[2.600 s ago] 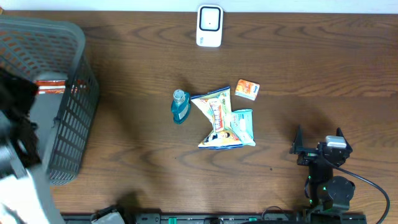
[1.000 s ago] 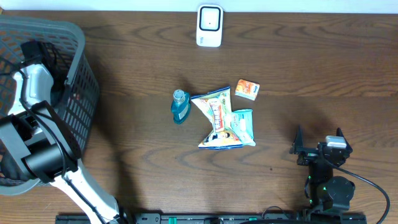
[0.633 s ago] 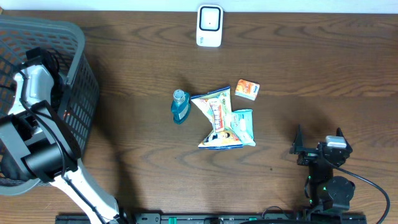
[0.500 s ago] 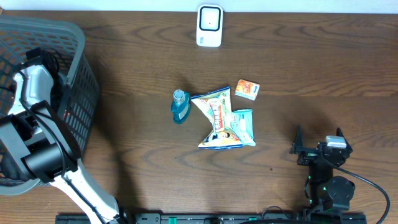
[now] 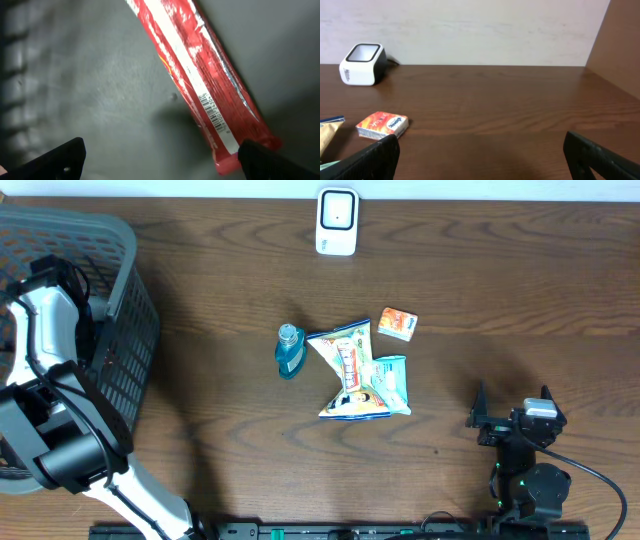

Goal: Scan the item barcode
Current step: 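Grasp the red snack stick packet in the basket with left gripper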

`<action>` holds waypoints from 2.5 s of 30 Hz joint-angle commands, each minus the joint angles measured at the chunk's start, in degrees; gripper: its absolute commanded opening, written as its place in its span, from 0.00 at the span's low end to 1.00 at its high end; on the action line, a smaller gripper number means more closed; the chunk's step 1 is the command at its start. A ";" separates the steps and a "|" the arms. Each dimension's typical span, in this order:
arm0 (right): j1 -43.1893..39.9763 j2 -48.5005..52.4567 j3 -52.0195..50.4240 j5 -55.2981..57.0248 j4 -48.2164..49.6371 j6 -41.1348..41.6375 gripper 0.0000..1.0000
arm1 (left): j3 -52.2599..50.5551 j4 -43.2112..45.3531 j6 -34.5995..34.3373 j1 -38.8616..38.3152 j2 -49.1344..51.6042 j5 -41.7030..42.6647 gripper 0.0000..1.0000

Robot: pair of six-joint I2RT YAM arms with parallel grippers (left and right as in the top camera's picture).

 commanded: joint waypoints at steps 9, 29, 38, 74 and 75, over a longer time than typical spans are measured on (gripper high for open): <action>-0.24 -0.24 -0.09 0.04 -0.22 -0.72 0.99 | -5.27 4.68 -13.00 5.09 -0.17 -0.87 0.98; -0.24 -0.24 -0.09 0.04 -0.24 -0.72 0.99 | -11.26 16.87 0.15 8.28 4.74 2.36 0.91; -0.24 -0.24 -0.09 0.04 -0.24 -0.72 0.99 | -11.23 13.14 4.46 8.31 -0.35 7.10 0.25; -0.24 -0.24 -0.09 0.04 -0.24 -0.72 0.99 | -19.08 23.61 -0.17 8.35 -0.20 7.23 0.98; -0.24 -0.24 -0.09 0.04 -0.24 -0.72 0.99 | -19.12 23.50 -0.11 8.33 0.92 7.37 0.98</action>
